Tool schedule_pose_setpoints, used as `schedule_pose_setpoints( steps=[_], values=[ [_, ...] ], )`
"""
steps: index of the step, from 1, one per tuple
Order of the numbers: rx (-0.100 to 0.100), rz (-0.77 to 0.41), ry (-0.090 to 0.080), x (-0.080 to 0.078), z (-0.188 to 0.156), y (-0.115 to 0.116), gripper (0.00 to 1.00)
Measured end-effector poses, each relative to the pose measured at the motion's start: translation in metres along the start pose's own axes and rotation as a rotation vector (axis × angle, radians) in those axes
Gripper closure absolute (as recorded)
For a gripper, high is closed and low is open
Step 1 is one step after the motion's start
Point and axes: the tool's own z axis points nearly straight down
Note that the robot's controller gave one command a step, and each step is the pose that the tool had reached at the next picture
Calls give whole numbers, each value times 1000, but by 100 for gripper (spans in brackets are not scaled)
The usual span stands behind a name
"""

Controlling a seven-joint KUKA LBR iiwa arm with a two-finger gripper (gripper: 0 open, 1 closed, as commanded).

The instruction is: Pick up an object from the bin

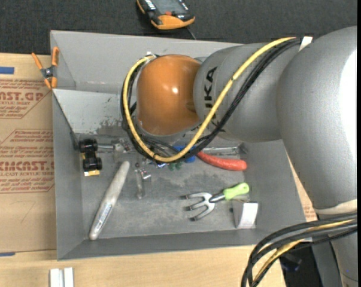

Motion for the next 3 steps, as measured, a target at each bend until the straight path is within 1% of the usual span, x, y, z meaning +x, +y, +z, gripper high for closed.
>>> schedule_pose_setpoints(
  steps=[1, 2, 3],
  values=[
    [-3, -314, 4, 1, 17, 1, 0],
    [-1, -504, -1, -7, 73, 2, 0],
    [-5, -598, -2, -1, 71, 8, 100]
  ],
)
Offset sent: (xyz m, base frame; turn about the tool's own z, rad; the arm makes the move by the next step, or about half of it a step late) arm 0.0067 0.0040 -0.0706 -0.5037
